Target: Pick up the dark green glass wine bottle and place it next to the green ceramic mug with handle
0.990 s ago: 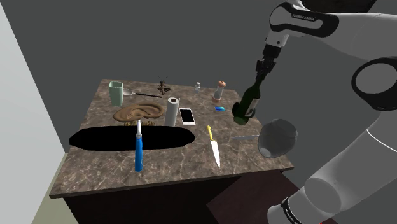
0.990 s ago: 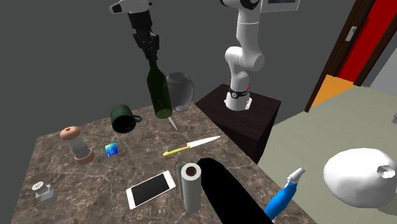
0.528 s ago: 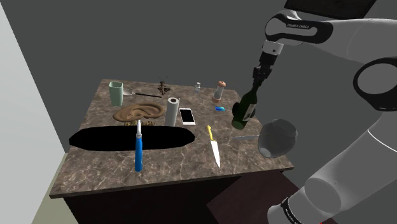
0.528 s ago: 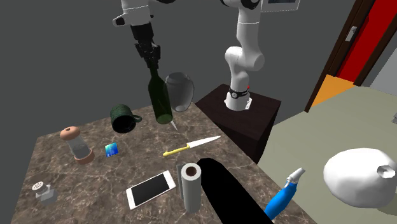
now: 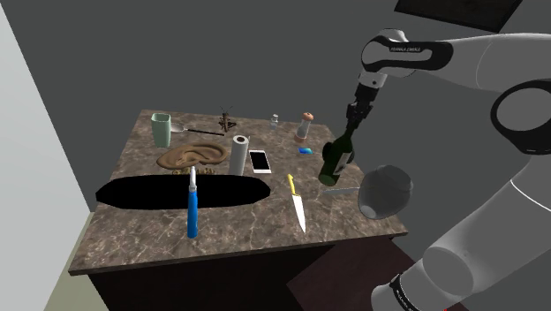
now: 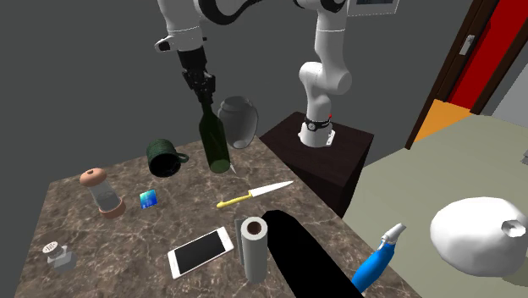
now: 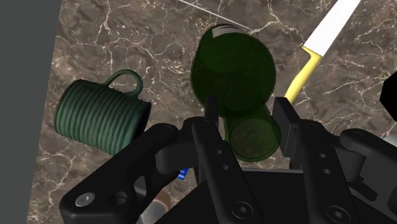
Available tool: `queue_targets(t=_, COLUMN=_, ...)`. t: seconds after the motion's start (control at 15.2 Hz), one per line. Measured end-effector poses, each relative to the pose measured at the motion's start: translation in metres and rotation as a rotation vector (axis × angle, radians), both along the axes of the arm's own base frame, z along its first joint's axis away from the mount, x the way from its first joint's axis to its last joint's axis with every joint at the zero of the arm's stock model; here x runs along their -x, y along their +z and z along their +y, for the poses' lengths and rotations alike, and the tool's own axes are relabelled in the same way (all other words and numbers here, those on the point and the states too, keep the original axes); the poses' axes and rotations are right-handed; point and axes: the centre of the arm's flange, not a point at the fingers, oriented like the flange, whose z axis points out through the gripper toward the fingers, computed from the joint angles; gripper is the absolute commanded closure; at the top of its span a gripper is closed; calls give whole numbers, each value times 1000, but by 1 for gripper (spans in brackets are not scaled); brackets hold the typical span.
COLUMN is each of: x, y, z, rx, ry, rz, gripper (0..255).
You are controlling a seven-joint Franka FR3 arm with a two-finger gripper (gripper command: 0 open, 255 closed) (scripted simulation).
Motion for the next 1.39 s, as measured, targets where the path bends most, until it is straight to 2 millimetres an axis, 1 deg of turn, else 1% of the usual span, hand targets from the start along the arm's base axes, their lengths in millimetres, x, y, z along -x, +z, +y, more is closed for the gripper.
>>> queue_targets(t=0.33, x=-1, y=-26, z=0, rx=0, ry=0, rz=0, gripper=255)
queue_targets(t=0.53, x=-1, y=-32, z=0, rx=0, ry=0, rz=0, gripper=255)
queue_targets(t=0.79, x=0, y=-33, z=0, rx=0, ry=0, rz=0, gripper=255)
queue_targets(t=0.86, x=0, y=-33, z=0, rx=0, ry=0, rz=0, gripper=0)
queue_targets(t=1.25, x=0, y=-32, z=0, rx=0, ry=0, rz=-1, gripper=0)
queue_targets(t=1.32, x=0, y=-27, z=-1, rx=0, ry=0, rz=-1, gripper=0)
queue_targets(t=1.39, x=-4, y=-17, z=-1, rx=1, ry=0, rz=-2, gripper=0)
